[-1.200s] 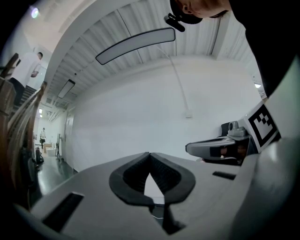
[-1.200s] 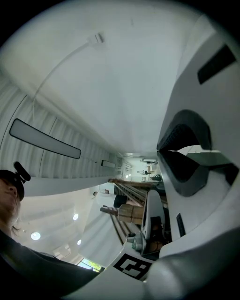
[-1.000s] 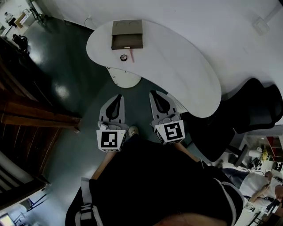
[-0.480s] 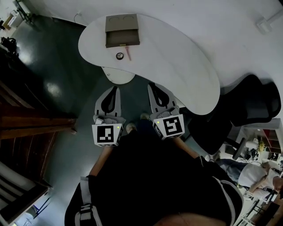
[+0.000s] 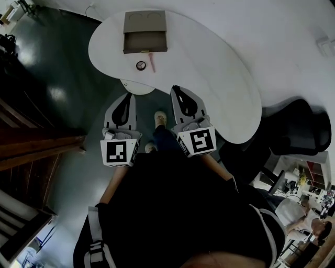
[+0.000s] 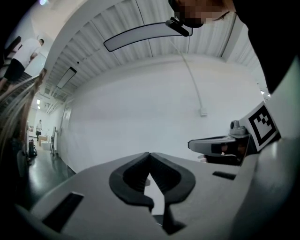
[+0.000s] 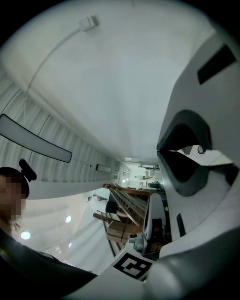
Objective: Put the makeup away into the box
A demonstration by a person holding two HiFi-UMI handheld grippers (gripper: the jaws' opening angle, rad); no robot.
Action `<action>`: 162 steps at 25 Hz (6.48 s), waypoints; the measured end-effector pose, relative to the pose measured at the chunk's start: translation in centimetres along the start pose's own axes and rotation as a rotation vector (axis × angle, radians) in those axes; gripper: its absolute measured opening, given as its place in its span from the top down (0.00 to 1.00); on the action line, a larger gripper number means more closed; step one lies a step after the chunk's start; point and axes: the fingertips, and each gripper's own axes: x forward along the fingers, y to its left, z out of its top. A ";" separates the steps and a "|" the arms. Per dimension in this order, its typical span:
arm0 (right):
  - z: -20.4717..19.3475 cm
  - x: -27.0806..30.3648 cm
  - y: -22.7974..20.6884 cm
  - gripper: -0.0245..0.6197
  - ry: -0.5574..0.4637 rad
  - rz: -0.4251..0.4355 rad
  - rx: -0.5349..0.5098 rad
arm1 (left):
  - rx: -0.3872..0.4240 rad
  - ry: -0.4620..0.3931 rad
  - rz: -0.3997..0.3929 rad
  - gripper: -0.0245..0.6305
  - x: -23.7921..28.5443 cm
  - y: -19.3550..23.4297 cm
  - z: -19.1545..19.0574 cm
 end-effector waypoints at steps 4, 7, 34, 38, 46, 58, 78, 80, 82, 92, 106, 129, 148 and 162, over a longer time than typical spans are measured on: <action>-0.6 3.9 -1.7 0.93 0.001 0.036 0.001 | 0.002 -0.007 0.018 0.95 3.4 2.1 -0.2; -1.3 6.7 -3.1 0.93 0.013 0.077 -0.008 | 0.001 -0.015 0.025 0.95 6.3 3.2 -0.3; -8.1 18.6 -8.8 0.93 0.172 0.202 0.012 | 0.059 0.121 -0.060 0.95 19.7 6.8 -4.4; -10.0 19.0 -8.8 0.93 0.217 0.184 0.014 | 0.050 0.208 -0.099 0.95 20.4 7.0 -7.2; -14.5 19.7 -8.3 0.93 0.320 0.179 0.035 | -0.005 0.336 -0.146 0.95 21.0 7.6 -12.8; -18.7 20.8 -8.4 0.93 0.400 0.173 0.063 | -0.024 0.420 -0.219 0.78 22.2 7.7 -18.5; -21.4 21.4 -8.0 0.93 0.467 0.187 0.080 | 0.060 0.737 -0.253 0.55 22.1 8.0 -28.2; -21.4 21.5 -7.9 0.93 0.470 0.188 0.083 | 0.071 0.752 -0.253 0.55 22.2 8.1 -28.4; -21.6 21.5 -7.8 0.93 0.474 0.187 0.087 | 0.079 0.764 -0.260 0.56 22.3 8.1 -28.6; -21.9 21.6 -8.2 0.93 0.480 0.176 0.089 | 0.094 0.789 -0.290 0.63 22.5 7.9 -28.6; -21.9 22.7 -9.1 0.93 0.472 0.162 0.097 | 0.088 0.652 -0.270 0.63 26.2 8.6 -22.6; -23.0 26.6 -11.9 0.93 0.489 0.142 0.112 | 0.144 0.602 -0.288 0.63 35.0 11.6 -21.0; -24.5 29.0 -12.8 0.93 0.508 0.129 0.119 | 0.132 0.789 -0.298 0.63 37.0 12.7 -25.7; -23.7 28.5 -12.9 0.93 0.493 0.117 0.099 | 0.093 0.862 -0.312 0.51 36.5 12.3 -26.3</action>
